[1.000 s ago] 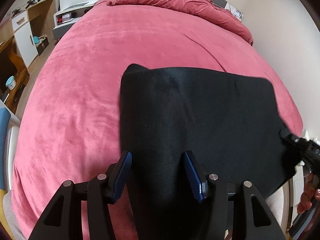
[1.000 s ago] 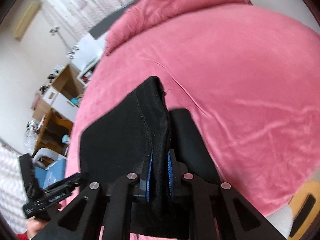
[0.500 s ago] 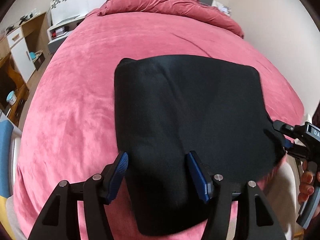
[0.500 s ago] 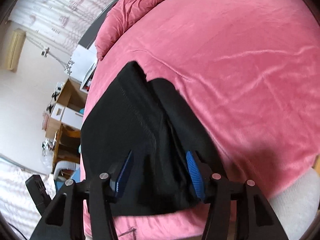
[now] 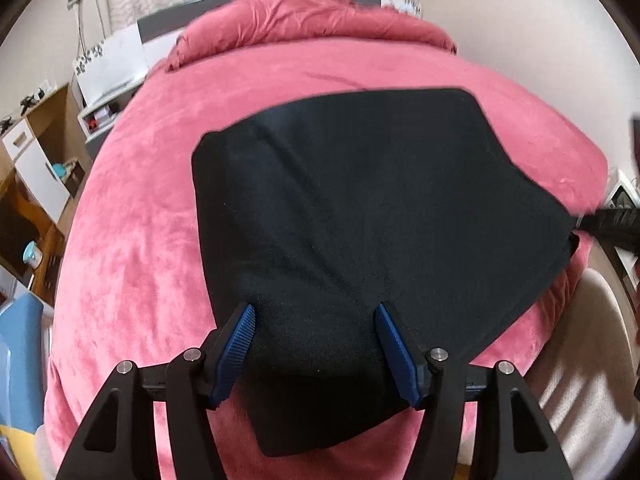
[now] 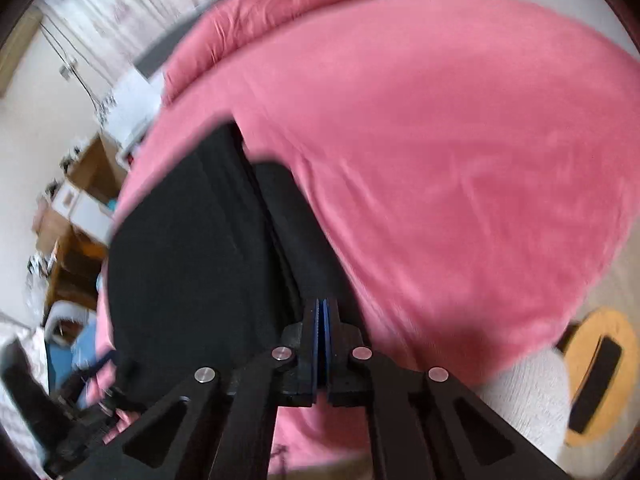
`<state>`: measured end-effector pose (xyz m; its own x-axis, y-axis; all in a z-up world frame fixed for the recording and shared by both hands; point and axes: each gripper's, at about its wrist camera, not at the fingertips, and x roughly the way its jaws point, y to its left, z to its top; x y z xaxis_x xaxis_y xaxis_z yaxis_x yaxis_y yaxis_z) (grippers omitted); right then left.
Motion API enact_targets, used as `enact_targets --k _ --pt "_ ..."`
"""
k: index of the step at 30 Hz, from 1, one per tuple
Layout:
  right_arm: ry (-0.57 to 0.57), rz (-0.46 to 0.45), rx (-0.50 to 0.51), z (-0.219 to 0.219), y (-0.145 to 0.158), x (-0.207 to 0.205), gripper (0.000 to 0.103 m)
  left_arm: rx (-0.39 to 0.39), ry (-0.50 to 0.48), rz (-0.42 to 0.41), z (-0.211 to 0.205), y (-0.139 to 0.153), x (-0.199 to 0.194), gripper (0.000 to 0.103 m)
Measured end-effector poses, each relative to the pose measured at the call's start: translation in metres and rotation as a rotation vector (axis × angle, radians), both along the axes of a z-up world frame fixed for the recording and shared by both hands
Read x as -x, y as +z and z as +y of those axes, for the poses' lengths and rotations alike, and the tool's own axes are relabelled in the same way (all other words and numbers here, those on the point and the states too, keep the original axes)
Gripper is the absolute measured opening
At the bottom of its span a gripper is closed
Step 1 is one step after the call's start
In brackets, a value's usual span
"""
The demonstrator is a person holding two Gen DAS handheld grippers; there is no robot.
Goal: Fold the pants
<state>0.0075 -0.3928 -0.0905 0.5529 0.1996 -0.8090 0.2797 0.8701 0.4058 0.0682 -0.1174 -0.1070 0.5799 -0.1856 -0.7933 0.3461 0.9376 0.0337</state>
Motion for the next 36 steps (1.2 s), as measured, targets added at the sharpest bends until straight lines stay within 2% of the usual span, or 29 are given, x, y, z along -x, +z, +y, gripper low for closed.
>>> enact_targets --k 4,7,9,11,13,15,18,19,21,23,24,27,31,34,35,36 --pt "-0.041 -0.070 0.031 -0.002 0.015 0.014 0.004 0.049 -0.033 0.023 0.006 0.007 0.011 0.064" --pt "-0.009 -0.148 0.053 0.004 0.041 0.006 0.007 0.104 -0.030 0.007 0.014 0.018 0.005 0.064" --pt "0.060 -0.187 0.064 0.017 0.055 -0.015 0.023 0.133 -0.007 -0.007 0.016 0.026 -0.008 0.064" --pt "0.126 -0.214 0.083 0.035 0.065 -0.038 0.028 0.136 0.030 -0.007 0.017 0.033 -0.028 0.064" --pt "0.203 -0.244 0.120 0.059 0.072 -0.065 0.028 0.150 0.056 -0.021 0.016 0.040 -0.051 0.064" --pt "0.267 -0.260 0.151 0.081 0.072 -0.089 0.028 0.133 0.067 -0.023 0.012 0.041 -0.073 0.064" --pt "0.315 -0.235 0.193 0.101 0.062 -0.122 0.028 0.110 0.059 0.011 0.007 0.040 -0.098 0.064" --pt "0.323 -0.223 0.241 0.108 0.057 -0.132 0.028 0.104 0.057 0.016 0.005 0.040 -0.102 0.064" --pt "0.326 -0.191 0.340 0.110 0.045 -0.145 0.021 0.057 0.062 0.014 0.001 0.032 -0.116 0.064" --pt "0.279 -0.120 0.427 0.100 0.026 -0.152 0.017 0.031 0.067 0.004 0.002 0.022 -0.126 0.064" --pt "0.243 -0.098 0.432 0.090 0.014 -0.152 0.002 0.021 0.064 0.007 0.001 0.016 -0.132 0.064" --pt "0.168 -0.115 0.354 0.067 -0.004 -0.147 0.000 -0.002 0.018 0.010 -0.003 0.001 -0.141 0.067" --pt "0.166 -0.128 0.376 0.070 -0.003 -0.148 0.000 -0.006 0.017 -0.011 -0.003 -0.008 -0.142 0.069" --pt "0.107 -0.178 0.208 0.047 0.015 -0.133 0.000 0.016 0.039 -0.013 0.004 0.000 -0.128 0.069" --pt "0.079 -0.196 0.180 0.042 0.022 -0.125 0.013 0.025 0.053 -0.008 0.006 0.004 -0.120 0.069" --pt "0.050 -0.210 0.171 0.035 0.031 -0.113 0.031 0.049 0.074 0.003 0.012 0.007 -0.111 0.069"
